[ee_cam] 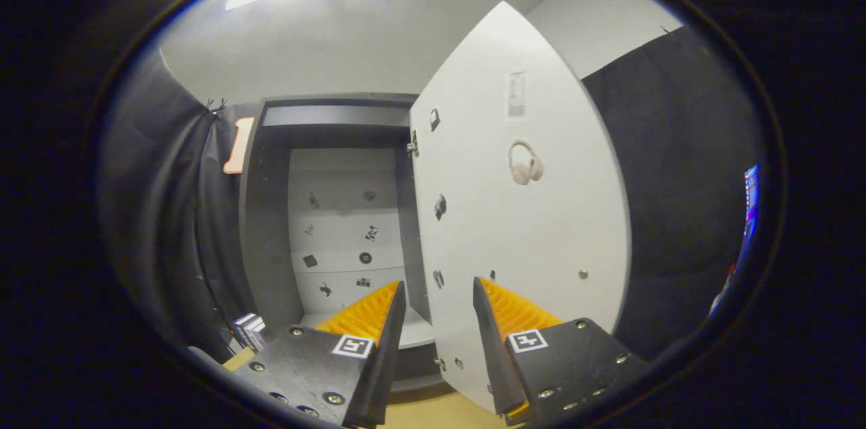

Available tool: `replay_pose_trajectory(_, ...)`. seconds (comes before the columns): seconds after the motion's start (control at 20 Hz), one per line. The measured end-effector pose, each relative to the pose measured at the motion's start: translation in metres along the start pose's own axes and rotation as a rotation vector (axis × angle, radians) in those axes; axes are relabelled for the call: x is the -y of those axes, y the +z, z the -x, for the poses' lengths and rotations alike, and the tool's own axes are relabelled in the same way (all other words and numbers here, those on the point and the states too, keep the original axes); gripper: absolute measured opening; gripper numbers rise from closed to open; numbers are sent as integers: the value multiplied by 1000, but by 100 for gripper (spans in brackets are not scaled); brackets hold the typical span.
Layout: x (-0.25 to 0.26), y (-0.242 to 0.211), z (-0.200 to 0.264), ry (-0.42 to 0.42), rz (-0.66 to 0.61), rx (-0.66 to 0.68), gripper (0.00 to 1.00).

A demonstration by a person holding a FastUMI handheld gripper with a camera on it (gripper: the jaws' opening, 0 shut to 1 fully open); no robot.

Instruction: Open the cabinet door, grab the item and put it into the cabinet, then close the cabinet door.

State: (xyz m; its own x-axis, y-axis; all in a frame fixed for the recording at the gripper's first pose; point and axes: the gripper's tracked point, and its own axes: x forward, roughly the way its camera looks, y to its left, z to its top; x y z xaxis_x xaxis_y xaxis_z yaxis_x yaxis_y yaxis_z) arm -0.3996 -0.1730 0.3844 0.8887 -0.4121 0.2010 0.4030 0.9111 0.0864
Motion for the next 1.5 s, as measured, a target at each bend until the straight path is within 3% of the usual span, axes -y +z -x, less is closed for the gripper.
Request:
replay_pose_trajectory(0.55,106,42,66,-226,29,120,58)
replay_pose_trajectory(0.95,177,50,70,-377,37,160,58)
replay_pose_trajectory(1.1,185,49,58,-370,44,162,58)
replay_pose_trajectory(1.5,171,20,8,-254,45,60,58)
